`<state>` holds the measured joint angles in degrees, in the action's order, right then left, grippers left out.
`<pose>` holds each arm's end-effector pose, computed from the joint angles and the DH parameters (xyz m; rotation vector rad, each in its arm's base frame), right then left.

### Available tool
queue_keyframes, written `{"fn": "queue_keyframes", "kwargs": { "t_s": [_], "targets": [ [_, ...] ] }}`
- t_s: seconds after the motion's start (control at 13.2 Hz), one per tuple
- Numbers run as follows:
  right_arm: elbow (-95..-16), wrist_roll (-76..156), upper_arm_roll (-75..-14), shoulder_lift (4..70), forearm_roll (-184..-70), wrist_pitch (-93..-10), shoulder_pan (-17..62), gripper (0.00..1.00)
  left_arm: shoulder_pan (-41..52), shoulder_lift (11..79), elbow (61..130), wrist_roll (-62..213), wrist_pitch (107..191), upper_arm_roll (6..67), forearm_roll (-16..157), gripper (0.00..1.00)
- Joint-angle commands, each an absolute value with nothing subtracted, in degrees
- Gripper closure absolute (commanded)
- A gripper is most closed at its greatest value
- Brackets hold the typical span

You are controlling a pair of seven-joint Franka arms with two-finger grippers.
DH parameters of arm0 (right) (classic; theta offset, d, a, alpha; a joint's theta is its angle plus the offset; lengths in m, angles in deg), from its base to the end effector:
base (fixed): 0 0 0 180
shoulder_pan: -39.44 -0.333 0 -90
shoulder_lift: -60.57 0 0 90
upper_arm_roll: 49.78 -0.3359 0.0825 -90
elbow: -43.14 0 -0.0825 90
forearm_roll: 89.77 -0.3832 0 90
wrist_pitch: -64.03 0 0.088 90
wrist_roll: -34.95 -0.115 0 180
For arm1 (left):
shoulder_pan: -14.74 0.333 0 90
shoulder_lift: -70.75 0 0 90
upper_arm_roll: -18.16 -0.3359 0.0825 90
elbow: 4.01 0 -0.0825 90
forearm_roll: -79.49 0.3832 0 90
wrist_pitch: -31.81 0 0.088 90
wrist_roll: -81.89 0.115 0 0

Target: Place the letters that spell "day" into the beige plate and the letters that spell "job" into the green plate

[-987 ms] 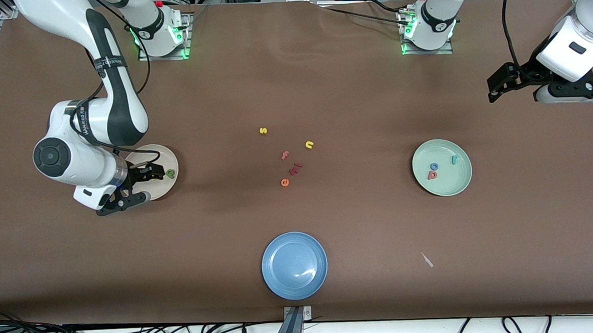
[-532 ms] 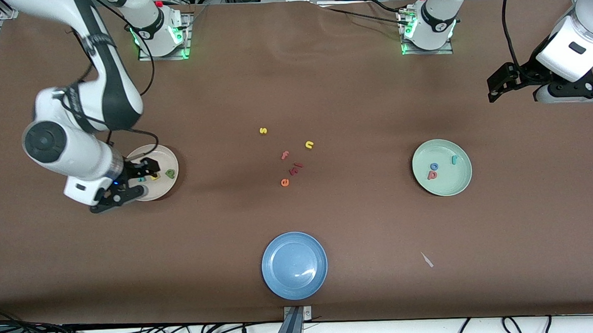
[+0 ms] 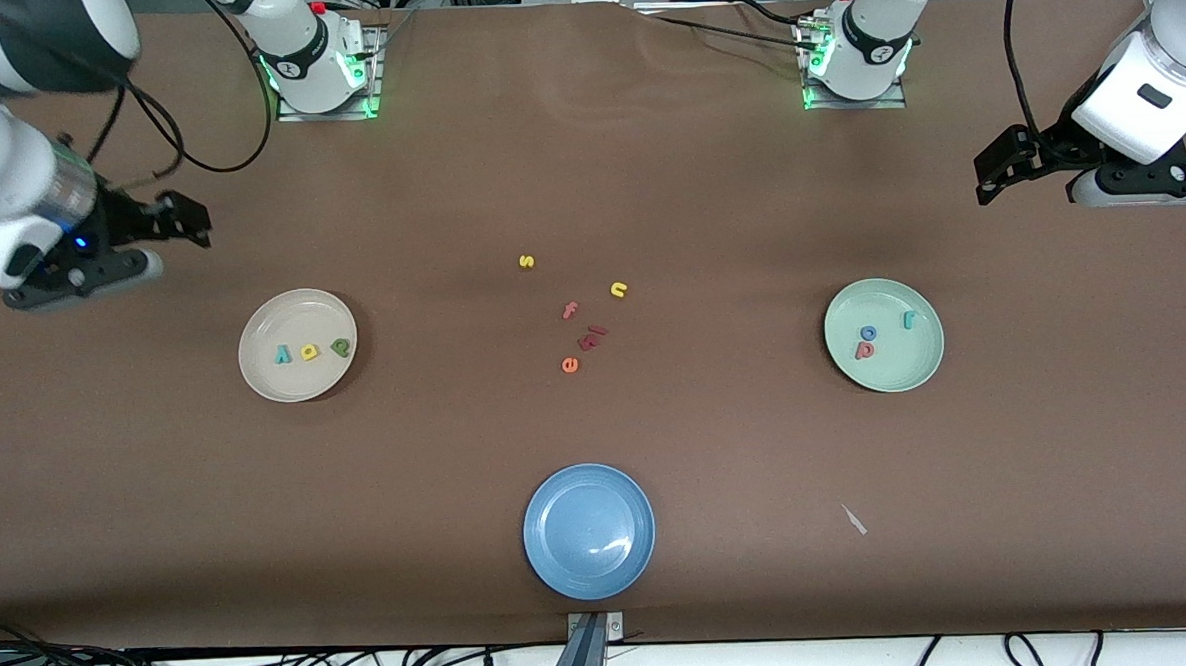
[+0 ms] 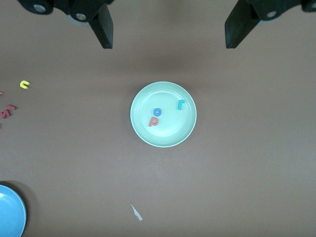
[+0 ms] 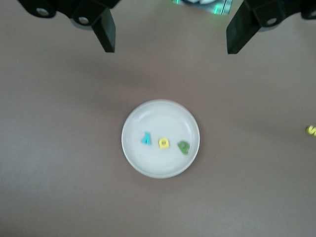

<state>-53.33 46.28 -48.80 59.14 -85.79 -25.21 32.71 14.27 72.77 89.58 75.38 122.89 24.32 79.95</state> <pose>0.5495 0.0473 0.5691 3.0351 0.4625 -0.2374 0.5393 -0.0629 0.6277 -3.1288 0.0034 0.0115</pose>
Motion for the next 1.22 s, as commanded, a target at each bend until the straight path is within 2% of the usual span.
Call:
{"fn": "queue_keyframes", "kwargs": {
  "t_s": [0.0, 0.46, 1.14],
  "targets": [
    [-48.72, 45.15, -46.80, 58.46, -84.94, -19.74, 33.03, 0.00, 14.12, 73.12, 89.50, 76.44, 122.25, 23.96, 79.49, 0.00],
    [-49.50, 36.88, -46.96, 61.54, -85.90, -19.46, 36.46, 0.00, 14.12, 73.12, 89.50, 76.44, 122.25, 23.96, 79.49, 0.00],
    [-49.15, 37.50, -46.53, 59.78, -90.65, -20.79, 36.54, 0.00, 14.12, 73.12, 89.50, 76.44, 122.25, 23.96, 79.49, 0.00]
  ]
}}
